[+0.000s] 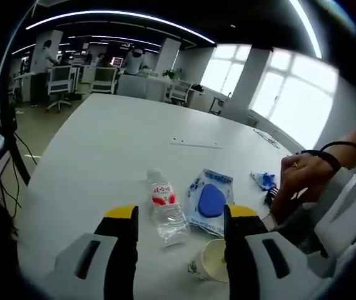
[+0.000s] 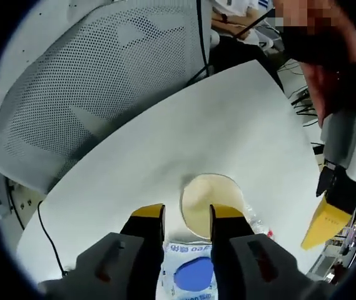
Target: Arrange the tabletop items into an orderly group along one side of the table until the central work area is clear of visible clutter.
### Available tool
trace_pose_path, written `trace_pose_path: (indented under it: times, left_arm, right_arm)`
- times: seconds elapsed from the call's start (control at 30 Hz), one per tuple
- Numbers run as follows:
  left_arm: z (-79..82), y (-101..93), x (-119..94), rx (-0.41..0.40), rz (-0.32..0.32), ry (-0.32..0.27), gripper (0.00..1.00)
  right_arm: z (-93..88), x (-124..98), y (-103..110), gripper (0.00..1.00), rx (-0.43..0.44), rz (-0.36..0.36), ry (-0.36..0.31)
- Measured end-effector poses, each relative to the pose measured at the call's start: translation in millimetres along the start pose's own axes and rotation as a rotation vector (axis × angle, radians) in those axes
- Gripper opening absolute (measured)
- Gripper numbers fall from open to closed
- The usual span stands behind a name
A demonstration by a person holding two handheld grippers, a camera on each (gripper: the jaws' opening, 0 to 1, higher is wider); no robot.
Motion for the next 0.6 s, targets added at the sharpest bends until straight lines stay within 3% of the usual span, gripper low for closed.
trace_pose_path:
  times: [0.4, 0.6]
  left_arm:
    - [2.6, -5.1, 0.3, 0.007, 0.001, -0.001, 0.54]
    - [3.7, -9.7, 1.3, 0.013, -0.001, -0.001, 0.54]
  right_arm:
    - [-7.8, -17.0, 0.8, 0.32, 0.167, -0.088, -0.055]
    - [-13.0, -30.6, -0.3, 0.32, 0.309, -0.163, -0.116]
Point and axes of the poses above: the point that each gripper's makers call its tool centre point, and the gripper's own axes: x roughly forward along the fingers, y roughly to its left, z roughly out of its top, the point moved 7 cm from there along -x, roughly backward along the fingers, and after that the axes turned 15 degrees about -x, right-handed, at the moved point
